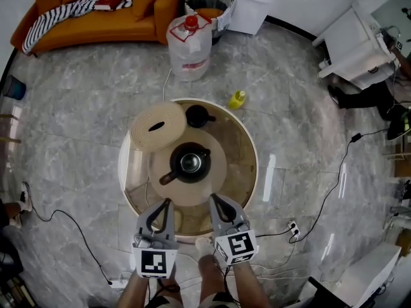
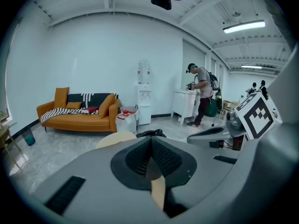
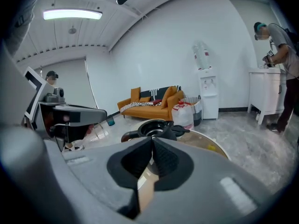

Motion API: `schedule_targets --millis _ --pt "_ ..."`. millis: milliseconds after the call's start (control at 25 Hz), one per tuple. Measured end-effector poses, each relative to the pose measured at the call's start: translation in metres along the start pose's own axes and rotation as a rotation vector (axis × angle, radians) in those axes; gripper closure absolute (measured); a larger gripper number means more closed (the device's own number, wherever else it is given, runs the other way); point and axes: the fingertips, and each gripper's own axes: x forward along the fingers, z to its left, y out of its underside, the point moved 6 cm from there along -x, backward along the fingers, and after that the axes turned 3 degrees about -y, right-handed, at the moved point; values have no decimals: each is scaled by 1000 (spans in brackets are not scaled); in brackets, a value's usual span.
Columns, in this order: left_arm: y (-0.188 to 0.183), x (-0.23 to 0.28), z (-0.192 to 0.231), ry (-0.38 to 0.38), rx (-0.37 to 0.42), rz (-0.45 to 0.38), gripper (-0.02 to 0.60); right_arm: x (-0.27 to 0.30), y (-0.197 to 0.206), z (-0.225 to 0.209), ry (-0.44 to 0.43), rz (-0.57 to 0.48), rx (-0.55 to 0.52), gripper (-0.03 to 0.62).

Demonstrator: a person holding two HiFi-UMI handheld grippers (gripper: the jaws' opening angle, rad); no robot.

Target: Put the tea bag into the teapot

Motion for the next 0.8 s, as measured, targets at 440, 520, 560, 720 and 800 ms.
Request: schedule_targets --millis 440,520,560,720,800 --pt "-47 3 8 -6 12 -35 565 -2 -70 -2 -10 -79 -41 591" --pt "-52 5 12 -7 36 -46 565 4 -77 -1 -18 -86 -49 591" --pt "-55 6 14 -8 43 -50 565 7 -81 -1 -21 -86 -51 591" --pt "-62 10 20 -23 1 -40 565 20 -88 -2 -31 -86 -55 591" --pt "-62 14 25 -25 8 -43 565 28 -88 -2 -36 -83 -55 591"
